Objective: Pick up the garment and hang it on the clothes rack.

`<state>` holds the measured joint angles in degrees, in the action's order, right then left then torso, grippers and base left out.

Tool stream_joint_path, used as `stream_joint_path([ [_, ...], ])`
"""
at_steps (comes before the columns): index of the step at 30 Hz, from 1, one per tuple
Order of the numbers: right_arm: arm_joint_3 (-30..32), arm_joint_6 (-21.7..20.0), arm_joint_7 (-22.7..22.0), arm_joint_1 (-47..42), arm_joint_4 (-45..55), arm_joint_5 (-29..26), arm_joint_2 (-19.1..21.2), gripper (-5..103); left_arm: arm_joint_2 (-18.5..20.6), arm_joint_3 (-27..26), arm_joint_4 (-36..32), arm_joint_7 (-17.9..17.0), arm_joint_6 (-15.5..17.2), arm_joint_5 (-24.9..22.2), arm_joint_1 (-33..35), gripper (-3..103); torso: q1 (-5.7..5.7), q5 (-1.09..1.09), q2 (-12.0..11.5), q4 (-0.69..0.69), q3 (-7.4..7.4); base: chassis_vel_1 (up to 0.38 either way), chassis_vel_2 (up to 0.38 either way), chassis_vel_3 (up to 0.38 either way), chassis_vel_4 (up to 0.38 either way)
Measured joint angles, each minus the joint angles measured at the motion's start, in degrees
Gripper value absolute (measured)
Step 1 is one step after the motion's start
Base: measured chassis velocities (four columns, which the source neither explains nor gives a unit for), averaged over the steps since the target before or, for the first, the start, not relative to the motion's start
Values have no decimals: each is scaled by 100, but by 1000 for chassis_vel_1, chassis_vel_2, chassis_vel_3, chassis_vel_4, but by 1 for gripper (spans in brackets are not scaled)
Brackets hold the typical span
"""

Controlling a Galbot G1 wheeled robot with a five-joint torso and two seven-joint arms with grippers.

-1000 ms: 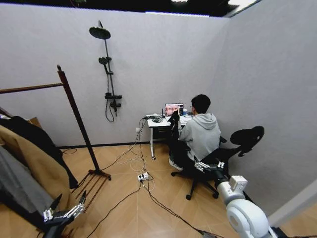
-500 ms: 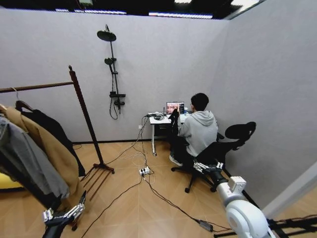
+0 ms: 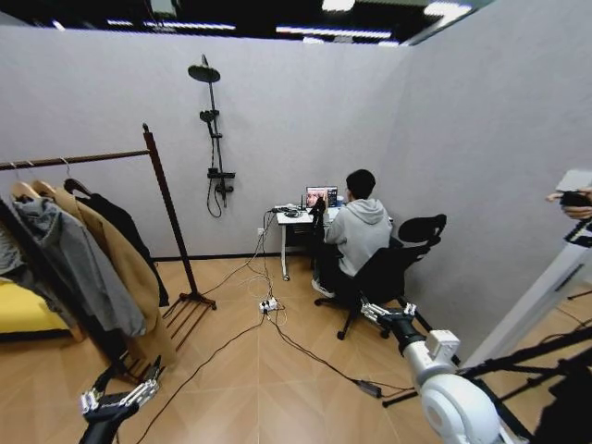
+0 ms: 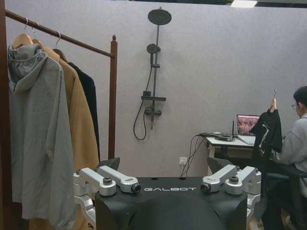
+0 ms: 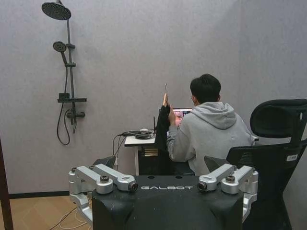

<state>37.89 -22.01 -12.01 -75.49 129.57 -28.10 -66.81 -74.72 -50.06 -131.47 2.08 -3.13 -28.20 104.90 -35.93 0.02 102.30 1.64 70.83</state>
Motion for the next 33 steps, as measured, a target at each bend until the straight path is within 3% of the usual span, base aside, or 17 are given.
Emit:
stream_joint_path([
  [24,-104,55,1,94,-119,38,6,100,0,0,0,0,0,0,0,100,-2,-3,0,1,0,188,-193,-187,190],
  [33,-106,210,19,99,-177,43,16,100,0,0,0,0,0,0,0,100,-1,-2,0,1,0,71,-63,-70,79],
])
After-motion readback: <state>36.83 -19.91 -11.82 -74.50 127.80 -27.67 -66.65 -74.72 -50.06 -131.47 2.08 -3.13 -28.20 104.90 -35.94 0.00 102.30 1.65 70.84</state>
